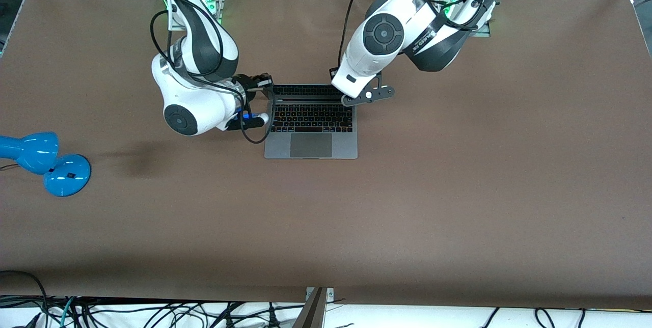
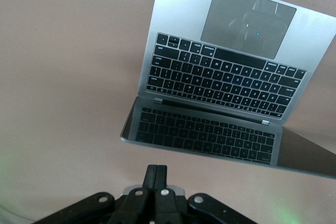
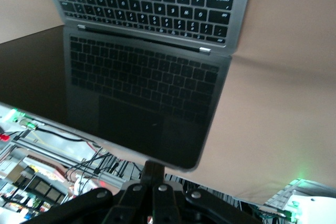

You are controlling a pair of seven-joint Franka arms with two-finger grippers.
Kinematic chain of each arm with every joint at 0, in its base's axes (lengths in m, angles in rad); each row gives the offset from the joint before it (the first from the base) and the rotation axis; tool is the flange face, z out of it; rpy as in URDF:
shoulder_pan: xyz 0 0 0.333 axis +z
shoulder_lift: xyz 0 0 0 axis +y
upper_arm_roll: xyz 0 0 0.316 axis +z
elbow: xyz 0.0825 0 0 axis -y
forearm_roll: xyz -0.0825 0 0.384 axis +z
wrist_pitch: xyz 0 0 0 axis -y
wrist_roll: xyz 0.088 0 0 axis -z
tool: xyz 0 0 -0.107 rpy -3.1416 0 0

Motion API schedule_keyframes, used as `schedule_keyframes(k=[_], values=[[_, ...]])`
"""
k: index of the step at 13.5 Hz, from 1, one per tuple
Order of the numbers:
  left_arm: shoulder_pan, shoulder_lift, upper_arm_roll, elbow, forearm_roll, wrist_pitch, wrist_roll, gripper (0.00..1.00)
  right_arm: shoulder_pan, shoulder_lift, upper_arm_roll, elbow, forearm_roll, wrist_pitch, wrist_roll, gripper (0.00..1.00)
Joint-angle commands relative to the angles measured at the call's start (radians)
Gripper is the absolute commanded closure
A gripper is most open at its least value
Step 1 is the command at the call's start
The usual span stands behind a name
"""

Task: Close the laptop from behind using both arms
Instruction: 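Lower both grippers against the back of the laptop screen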

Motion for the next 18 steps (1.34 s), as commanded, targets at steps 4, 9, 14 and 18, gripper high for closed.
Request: schedule_keyframes(k=[4,9,14,18], values=[[-0.004,0.080,0.009,0.054,0.002,0.034,0.042,1.00,0.002,-0.011,0.001,-0.009,-0.021,0.036,-0.002,1.00],[0.002,0.102,0.009,0.058,0.045,0.034,0.086,1.00,0.002,-0.009,0.001,-0.011,-0.050,0.087,-0.007,1.00],[0.002,0.120,0.009,0.079,0.046,0.034,0.092,1.00,0.002,-0.009,0.001,-0.011,-0.050,0.102,-0.009,1.00],[0.000,0.153,0.010,0.105,0.045,0.034,0.092,1.00,0.002,-0.009,0.001,-0.011,-0.056,0.105,-0.010,1.00]])
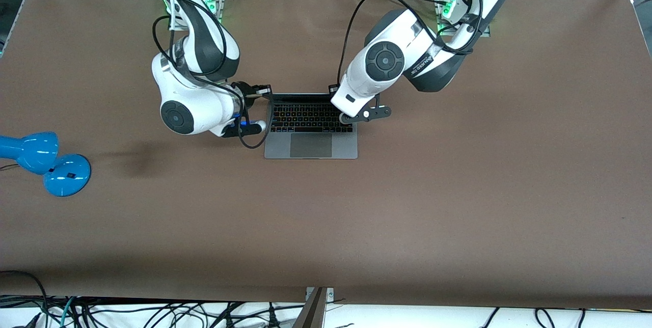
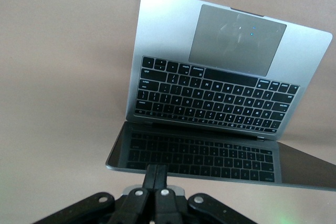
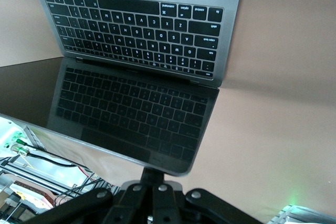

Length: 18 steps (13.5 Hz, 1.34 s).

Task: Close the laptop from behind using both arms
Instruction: 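Lower both grippers against the back of the laptop screen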

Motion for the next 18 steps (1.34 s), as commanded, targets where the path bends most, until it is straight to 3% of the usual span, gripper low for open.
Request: schedule_keyframes(k=[1,18], values=[[-0.003,0.054,-0.005,0.040,0.024,-0.006,0.016,1.00,0.002,-0.008,0.001,-0.010,-0.018,0.013,-0.008,1.00],[-0.003,0.117,0.014,0.069,0.067,0.039,0.016,1.00,0.005,0.031,0.001,-0.009,-0.067,0.139,-0.046,1.00]])
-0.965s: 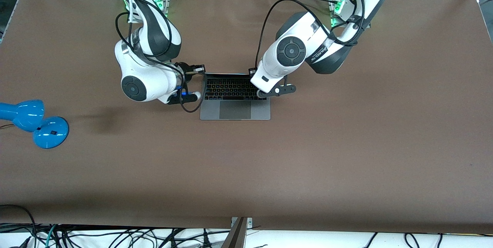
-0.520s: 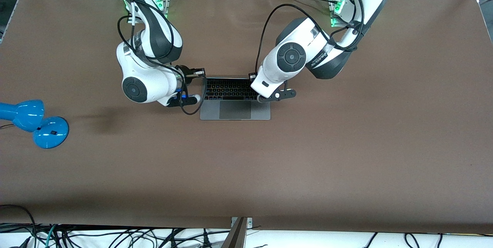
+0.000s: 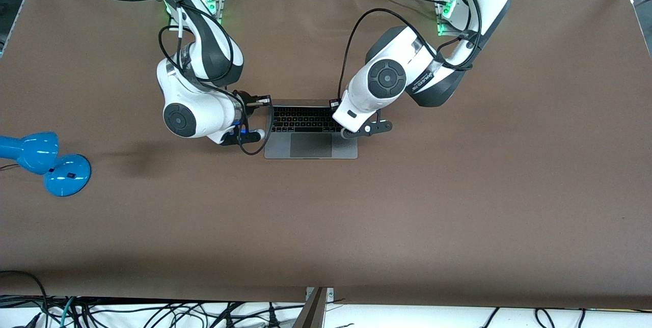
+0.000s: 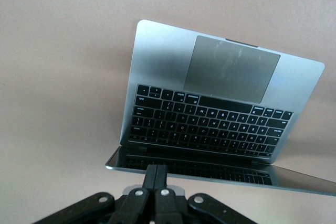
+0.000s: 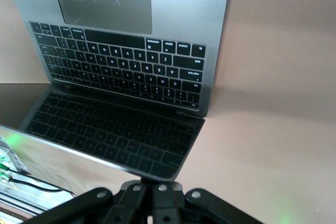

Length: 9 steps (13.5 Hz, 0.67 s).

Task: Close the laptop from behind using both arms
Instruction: 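Lower both grippers against the back of the laptop screen, then push the screen down toward the keyboard with both grippers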

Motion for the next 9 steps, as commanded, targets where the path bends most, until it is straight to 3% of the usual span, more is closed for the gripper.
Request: schedule_keyframes(k=[1,9], values=[[-0.005,0.047,-0.001,0.000,0.027,0.012,0.014,1.00,0.004,-0.002,0.001,-0.006,-0.012,0.036,-0.033,1.00],[-0.005,0.093,-0.001,0.026,0.059,0.025,0.013,1.00,0.005,0.011,0.001,-0.006,-0.012,0.112,-0.083,1.00]])
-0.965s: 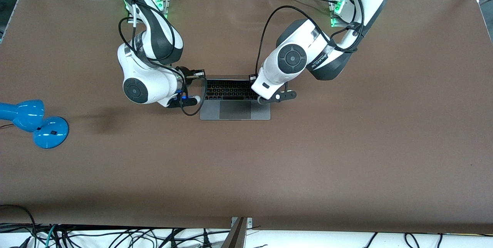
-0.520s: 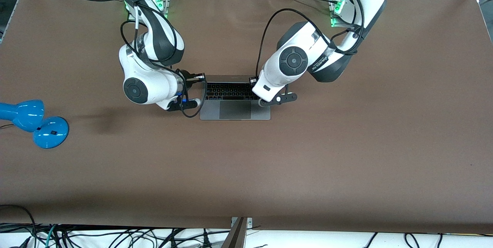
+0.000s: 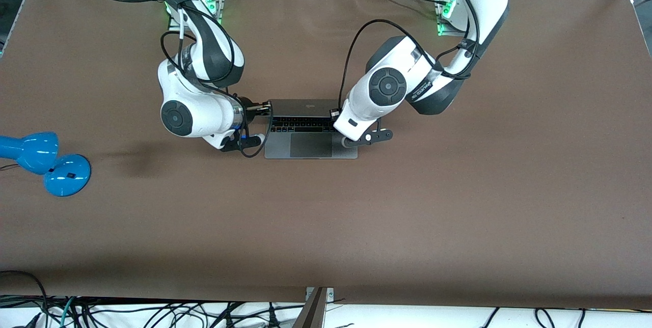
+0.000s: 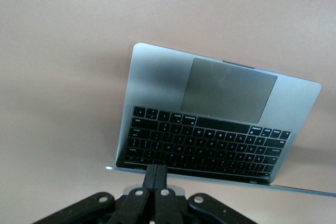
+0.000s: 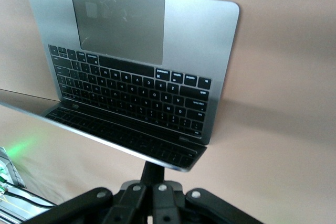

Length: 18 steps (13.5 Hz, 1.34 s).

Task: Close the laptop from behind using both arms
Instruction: 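Push the screen down toward the keyboard with both grippers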

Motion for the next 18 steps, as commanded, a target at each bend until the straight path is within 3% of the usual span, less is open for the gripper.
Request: schedule_keyframes(k=[1,18], values=[[-0.005,0.053,-0.007,-0.004,0.021,-0.004,0.010,1.00,0.005,0.008,0.001,-0.006,-0.012,0.024,-0.025,1.00],[-0.010,0.106,0.013,-0.002,0.059,0.036,0.010,1.00,0.003,0.081,-0.002,-0.006,-0.047,0.200,-0.159,1.00]])
